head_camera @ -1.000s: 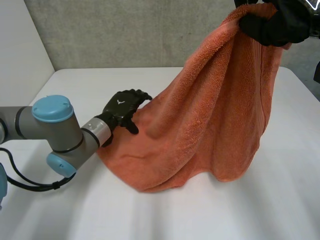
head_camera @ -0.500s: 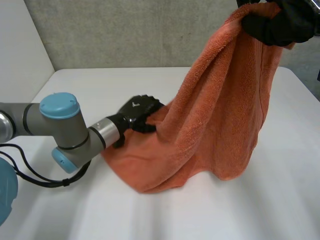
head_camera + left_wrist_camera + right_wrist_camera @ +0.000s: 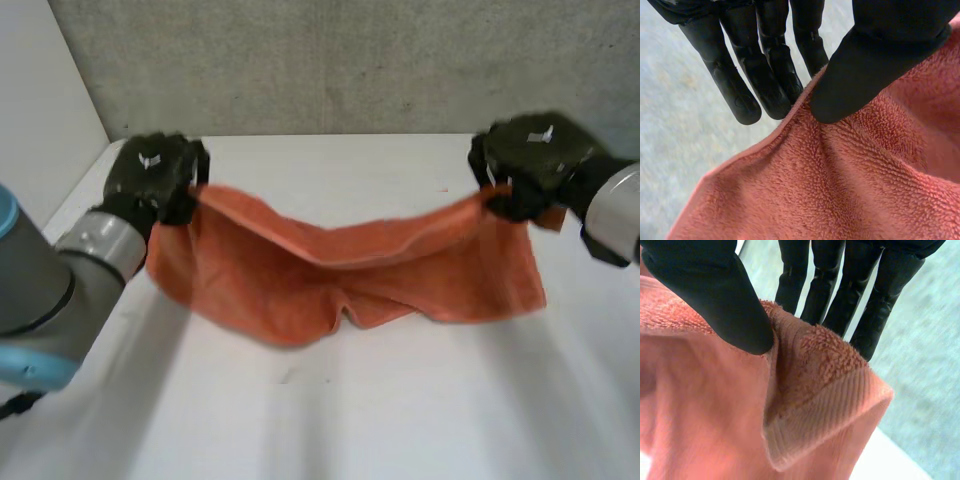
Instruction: Fold the laundry
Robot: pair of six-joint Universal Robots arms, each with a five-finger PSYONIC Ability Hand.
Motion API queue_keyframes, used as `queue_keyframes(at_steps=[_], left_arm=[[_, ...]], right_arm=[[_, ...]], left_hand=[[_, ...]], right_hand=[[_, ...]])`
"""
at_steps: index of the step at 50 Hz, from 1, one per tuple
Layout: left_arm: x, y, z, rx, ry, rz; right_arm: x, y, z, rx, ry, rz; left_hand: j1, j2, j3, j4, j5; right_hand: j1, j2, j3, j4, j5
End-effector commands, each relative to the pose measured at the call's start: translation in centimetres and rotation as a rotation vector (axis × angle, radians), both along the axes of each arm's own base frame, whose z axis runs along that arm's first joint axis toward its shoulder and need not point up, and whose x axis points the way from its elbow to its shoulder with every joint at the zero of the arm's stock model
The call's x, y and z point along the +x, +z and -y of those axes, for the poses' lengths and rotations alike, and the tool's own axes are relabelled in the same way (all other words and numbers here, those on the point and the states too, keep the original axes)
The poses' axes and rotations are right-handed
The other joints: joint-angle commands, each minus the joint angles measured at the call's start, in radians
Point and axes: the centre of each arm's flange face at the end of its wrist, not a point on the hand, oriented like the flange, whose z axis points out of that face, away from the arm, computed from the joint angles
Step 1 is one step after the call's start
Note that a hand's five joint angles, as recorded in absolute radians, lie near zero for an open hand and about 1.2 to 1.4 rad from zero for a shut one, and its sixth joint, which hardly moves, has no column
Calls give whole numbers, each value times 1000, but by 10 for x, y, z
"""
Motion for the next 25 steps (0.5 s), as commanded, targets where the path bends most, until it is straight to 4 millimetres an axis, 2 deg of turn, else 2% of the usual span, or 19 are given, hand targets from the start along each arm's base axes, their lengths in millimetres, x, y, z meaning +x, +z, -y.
queue_keyframes(at_steps=[1,5,8,9,10,11,12,13,14,15,16,17,18,19,20,21,22,23,25], left_arm=[[7,-50,-32,175,-21,310],[2,-62,-16,170,-24,332],[-7,-49,12,66,-6,305],[-12,-36,28,-3,9,283],[-16,-16,44,-90,34,252],[-16,-16,45,-91,34,252],[-19,9,60,-188,65,216],[-19,9,60,-189,65,216],[-21,37,71,-287,100,176],[-21,68,79,-394,143,128],[-21,68,79,-395,143,127],[-20,98,83,-509,186,70],[-17,125,83,-615,226,16],[-17,126,83,-616,226,15],[-13,150,76,-706,261,-40],[-13,150,76,-707,261,-40],[-9,170,68,-780,284,-84],[-7,180,59,-819,296,-112],[-5,178,51,-812,297,-111]], right_arm=[[5,-59,19,144,-13,-224],[23,-68,39,115,-18,-243],[38,-54,64,-6,-51,-216],[38,-54,64,-7,-52,-216],[44,-38,78,-102,-83,-186],[49,-15,92,-222,-124,-134],[49,-15,92,-223,-124,-134],[52,12,102,-351,-164,-70],[54,43,109,-490,-198,8],[54,43,109,-492,-199,9],[56,74,112,-633,-225,90],[56,102,110,-764,-239,169],[56,102,110,-766,-239,170],[54,128,103,-885,-243,243],[54,128,103,-886,-243,244],[51,149,95,-985,-246,307],[46,165,86,-1057,-251,358],[46,165,86,-1058,-251,359],[44,164,75,-1069,-232,378]], left_hand=[[249,181,181,180,214],[249,181,181,180,214],[249,181,181,180,214],[249,181,181,180,214],[249,181,181,180,214],[249,181,181,180,214],[249,181,181,180,214],[249,181,181,180,214],[249,181,181,180,214],[249,181,181,180,214],[249,181,181,180,214],[249,181,181,180,214],[249,181,181,180,214],[249,181,181,180,214],[249,181,181,180,214],[249,181,181,180,214],[249,181,181,180,214],[249,181,181,180,214],[249,181,181,180,214]], right_hand=[[427,214,213,202,264],[427,214,213,202,264],[427,214,213,202,264],[427,214,213,202,264],[427,214,213,202,264],[427,214,213,202,264],[427,214,213,202,264],[427,214,213,202,264],[427,214,213,202,264],[427,214,213,202,264],[427,214,213,202,264],[427,214,213,202,264],[427,214,213,202,264],[427,214,213,202,264],[427,214,213,202,264],[427,214,213,202,264],[427,214,213,202,264],[427,214,213,202,264],[427,214,213,202,264]])
